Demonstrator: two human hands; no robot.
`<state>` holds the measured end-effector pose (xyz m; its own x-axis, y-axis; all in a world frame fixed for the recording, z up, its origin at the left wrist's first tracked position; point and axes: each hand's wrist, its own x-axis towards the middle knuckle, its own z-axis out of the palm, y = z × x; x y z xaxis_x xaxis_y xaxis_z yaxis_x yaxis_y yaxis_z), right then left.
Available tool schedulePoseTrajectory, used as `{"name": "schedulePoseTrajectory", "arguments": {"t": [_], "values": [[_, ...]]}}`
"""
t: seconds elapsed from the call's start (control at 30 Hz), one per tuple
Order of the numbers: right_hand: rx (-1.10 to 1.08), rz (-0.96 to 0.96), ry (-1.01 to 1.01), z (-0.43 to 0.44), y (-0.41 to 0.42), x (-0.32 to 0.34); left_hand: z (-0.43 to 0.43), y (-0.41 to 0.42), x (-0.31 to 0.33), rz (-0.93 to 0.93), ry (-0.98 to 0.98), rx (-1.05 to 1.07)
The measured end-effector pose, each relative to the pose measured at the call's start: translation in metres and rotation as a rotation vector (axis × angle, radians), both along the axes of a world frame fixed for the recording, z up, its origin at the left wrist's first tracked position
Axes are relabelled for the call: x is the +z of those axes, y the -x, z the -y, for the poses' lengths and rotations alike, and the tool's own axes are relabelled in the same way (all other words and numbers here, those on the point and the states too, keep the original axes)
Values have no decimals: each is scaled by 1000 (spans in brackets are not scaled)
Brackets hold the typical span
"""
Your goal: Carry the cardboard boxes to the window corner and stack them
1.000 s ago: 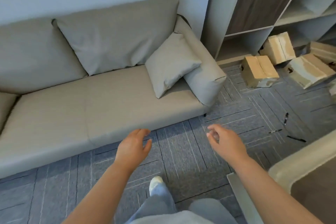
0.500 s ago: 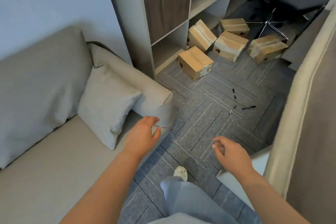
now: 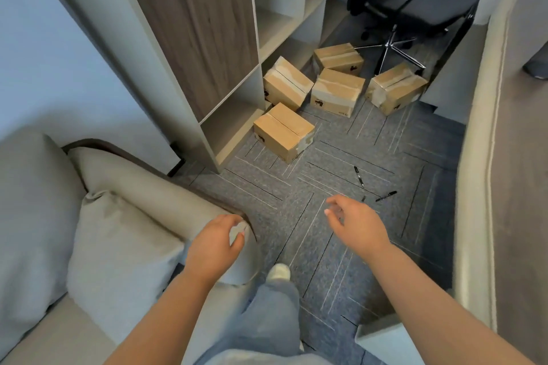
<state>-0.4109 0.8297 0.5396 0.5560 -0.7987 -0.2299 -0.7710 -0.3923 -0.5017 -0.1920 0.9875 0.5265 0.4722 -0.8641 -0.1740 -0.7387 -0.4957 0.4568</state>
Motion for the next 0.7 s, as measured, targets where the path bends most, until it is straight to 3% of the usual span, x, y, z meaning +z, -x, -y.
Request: {"name": "schedulePoseTrajectory", "arguments": {"t": [0.27, 0.7], "values": [[-91, -117, 2, 131, -48, -19, 157, -72, -23, -51, 41, -58], [-353, -185, -69, 301, -73, -21, 446, -142, 0, -72, 92, -289]]}}
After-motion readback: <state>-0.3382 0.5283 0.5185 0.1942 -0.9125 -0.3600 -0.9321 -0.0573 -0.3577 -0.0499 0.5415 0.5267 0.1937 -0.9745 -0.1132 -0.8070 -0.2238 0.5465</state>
